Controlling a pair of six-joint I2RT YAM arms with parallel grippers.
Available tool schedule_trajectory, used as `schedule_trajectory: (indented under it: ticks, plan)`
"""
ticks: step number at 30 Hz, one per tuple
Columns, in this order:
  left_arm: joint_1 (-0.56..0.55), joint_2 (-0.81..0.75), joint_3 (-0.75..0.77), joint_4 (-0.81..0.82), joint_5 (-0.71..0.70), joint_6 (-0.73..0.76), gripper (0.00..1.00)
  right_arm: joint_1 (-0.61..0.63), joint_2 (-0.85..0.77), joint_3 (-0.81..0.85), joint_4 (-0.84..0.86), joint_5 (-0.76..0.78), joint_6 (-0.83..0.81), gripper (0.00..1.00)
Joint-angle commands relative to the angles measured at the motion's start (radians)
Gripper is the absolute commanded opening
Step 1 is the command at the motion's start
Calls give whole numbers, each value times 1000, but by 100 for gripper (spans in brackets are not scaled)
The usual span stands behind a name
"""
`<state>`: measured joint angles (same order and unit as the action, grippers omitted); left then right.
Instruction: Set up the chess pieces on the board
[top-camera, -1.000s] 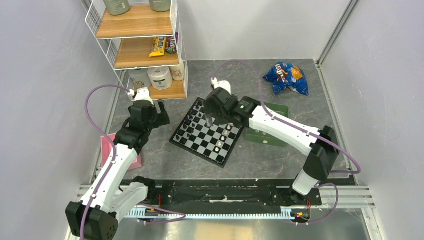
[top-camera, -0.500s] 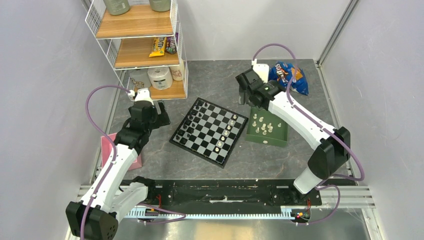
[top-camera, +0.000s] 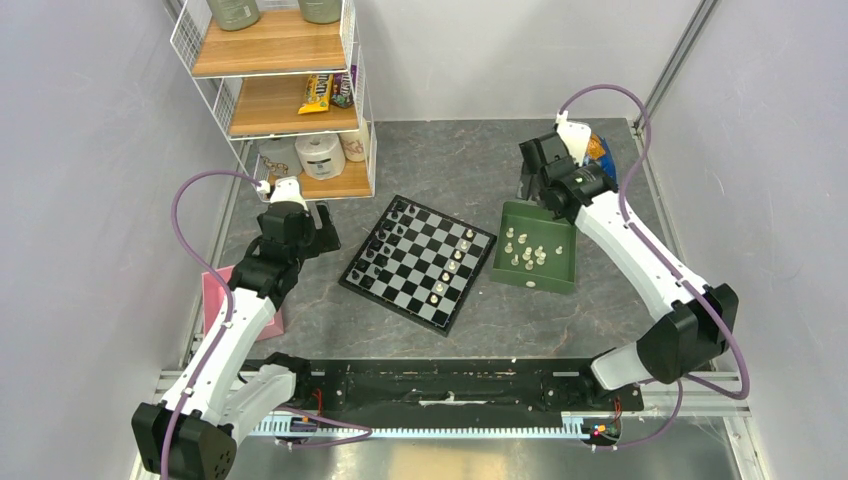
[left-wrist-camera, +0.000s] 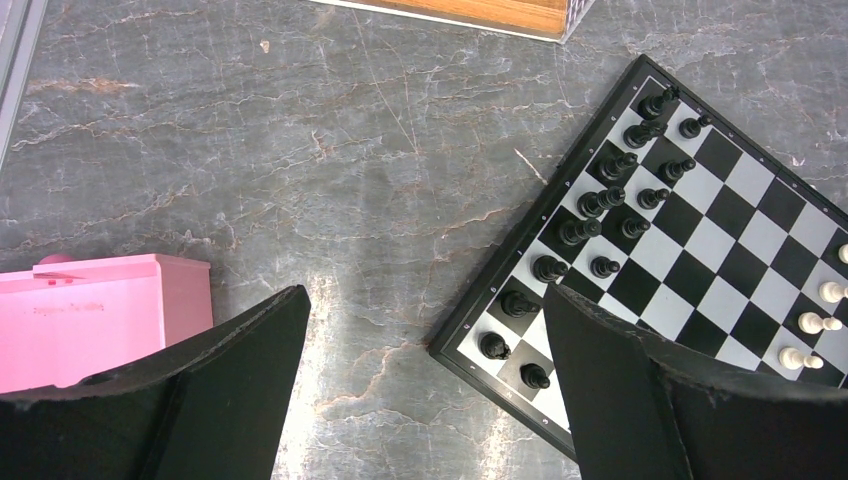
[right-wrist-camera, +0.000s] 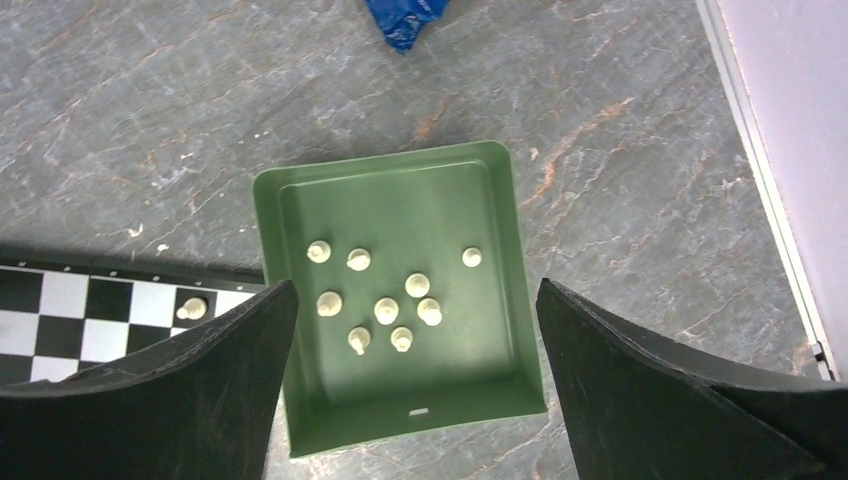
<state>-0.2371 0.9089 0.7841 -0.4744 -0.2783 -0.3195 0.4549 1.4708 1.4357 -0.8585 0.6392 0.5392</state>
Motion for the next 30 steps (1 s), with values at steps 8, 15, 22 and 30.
schedule_trajectory:
  ticks: [8, 15, 22, 30]
  plan:
    - [4, -5, 2, 19, 5, 19, 94, -118, -17, -49, 11, -73, 14, 97]
    - [4, 3, 6, 19, 11, 19, 94, -163, 69, -33, -47, -275, -12, 97]
    - [4, -5, 4, 19, 10, 19, 94, -214, 72, -101, -18, -338, 5, 97]
    - [4, 1, 7, 20, 26, 16, 94, -226, 91, -121, -46, -382, 11, 94]
